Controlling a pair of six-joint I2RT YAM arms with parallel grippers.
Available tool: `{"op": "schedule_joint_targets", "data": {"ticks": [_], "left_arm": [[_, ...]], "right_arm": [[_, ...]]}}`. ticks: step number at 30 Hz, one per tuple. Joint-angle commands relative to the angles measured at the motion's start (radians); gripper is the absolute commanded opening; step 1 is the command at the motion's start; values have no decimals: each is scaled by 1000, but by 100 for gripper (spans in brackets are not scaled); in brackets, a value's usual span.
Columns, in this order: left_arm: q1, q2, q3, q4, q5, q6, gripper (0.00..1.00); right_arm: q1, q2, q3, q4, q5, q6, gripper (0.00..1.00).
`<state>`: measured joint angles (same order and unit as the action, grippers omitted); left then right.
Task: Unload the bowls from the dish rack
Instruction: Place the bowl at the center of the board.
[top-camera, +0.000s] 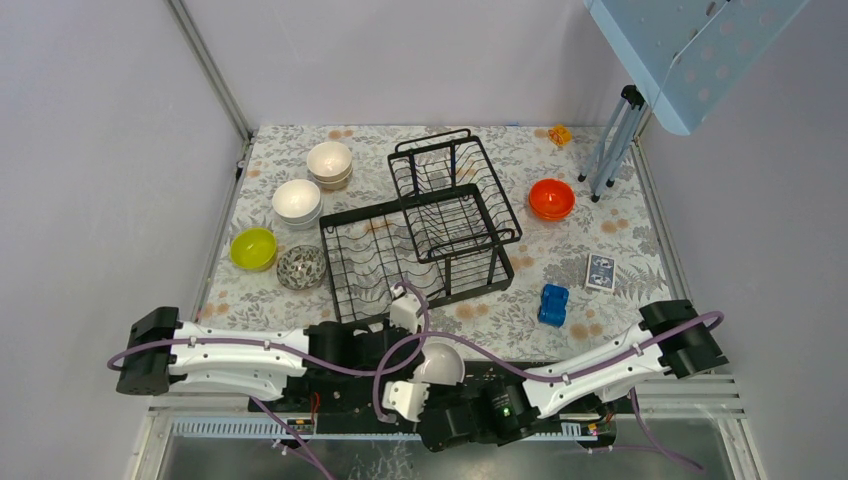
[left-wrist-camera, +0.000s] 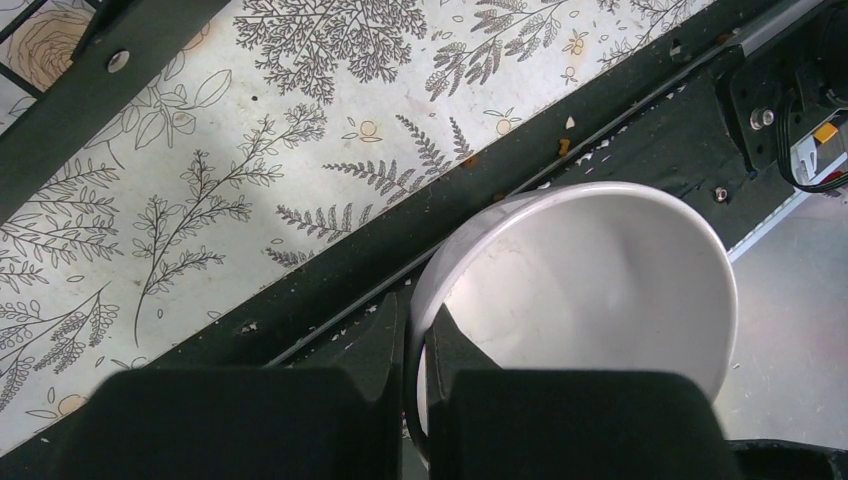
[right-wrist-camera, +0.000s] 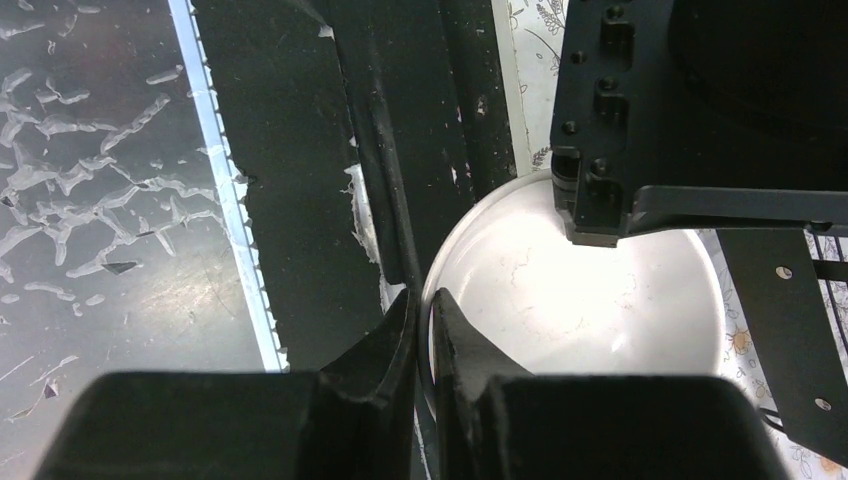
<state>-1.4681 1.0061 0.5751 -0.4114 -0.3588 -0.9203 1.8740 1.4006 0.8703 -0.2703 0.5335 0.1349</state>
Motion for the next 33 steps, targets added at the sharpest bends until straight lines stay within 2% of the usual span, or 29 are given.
{"op": "schedule_joint_targets", "data": {"ticks": [1, 5, 8, 10, 14, 16, 20, 23, 25, 27, 29, 33], "left_arm": [[0, -12, 29, 45, -36, -45, 0], [0, -42, 17, 41, -60, -71, 0], [0, -79, 4, 34, -85, -96, 0], [0, -105, -1, 15, -107, -115, 0], [0, -152, -10, -21, -143, -147, 0], [0, -171, -17, -32, -158, -163, 0], [0, -195, -23, -64, -191, -197, 0], [0, -210, -26, -86, -204, -219, 0], [0, -220, -27, -105, -217, -237, 0], [0, -229, -23, -129, -234, -251, 0], [0, -232, -16, -159, -255, -273, 0], [0, -238, -11, -198, -284, -310, 0]], "right_arm": [[8, 18, 33, -15, 56, 40, 9], [7, 12, 35, -26, 60, 62, 45], [8, -4, 48, -56, 62, 93, 67], [8, -22, 69, -91, 52, 120, 75], [8, -87, 95, -145, 11, 171, 82], [8, -118, 119, -179, 24, 211, 84], [8, -179, 164, -221, 182, 342, 87], [5, -231, 168, -192, 295, 391, 95], [-18, -250, 174, -182, 333, 409, 98], [-76, -247, 196, -215, 329, 458, 97], [-154, -236, 212, -256, 298, 515, 91], [-245, -244, 158, -225, 234, 591, 58]]}}
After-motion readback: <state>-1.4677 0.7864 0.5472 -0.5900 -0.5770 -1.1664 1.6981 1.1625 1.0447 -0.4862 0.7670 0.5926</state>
